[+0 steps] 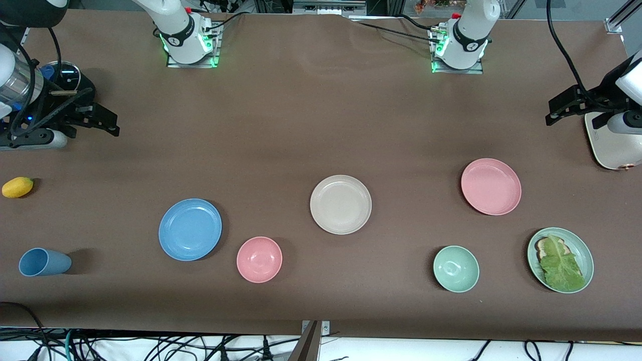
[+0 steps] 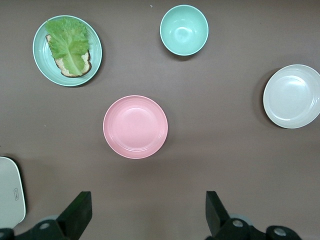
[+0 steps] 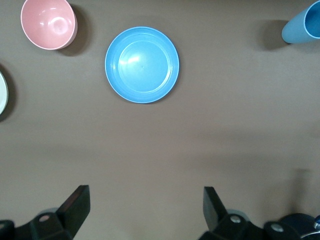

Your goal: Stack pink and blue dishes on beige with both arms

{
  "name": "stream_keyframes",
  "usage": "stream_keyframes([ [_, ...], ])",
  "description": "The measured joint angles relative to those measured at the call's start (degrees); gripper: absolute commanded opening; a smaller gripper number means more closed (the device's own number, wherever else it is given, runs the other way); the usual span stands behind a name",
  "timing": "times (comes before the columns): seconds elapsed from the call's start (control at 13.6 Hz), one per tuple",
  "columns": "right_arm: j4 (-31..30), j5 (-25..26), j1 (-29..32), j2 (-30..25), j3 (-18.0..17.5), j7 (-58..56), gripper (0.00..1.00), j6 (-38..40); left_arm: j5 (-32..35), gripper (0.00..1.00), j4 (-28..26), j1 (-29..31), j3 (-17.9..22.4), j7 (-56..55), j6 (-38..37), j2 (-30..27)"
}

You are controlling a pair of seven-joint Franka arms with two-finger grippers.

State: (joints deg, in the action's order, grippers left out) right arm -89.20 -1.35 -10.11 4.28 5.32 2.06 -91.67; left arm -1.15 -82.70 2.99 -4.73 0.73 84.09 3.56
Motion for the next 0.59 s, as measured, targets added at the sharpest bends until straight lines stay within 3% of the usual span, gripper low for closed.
stream_keyframes([
  [0.59, 0.0, 0.0, 0.0, 0.0, 0.0, 0.0, 1.0, -0.4, 0.0, 1.0, 0.1, 0.0, 0.0, 0.0, 0.0, 0.0],
])
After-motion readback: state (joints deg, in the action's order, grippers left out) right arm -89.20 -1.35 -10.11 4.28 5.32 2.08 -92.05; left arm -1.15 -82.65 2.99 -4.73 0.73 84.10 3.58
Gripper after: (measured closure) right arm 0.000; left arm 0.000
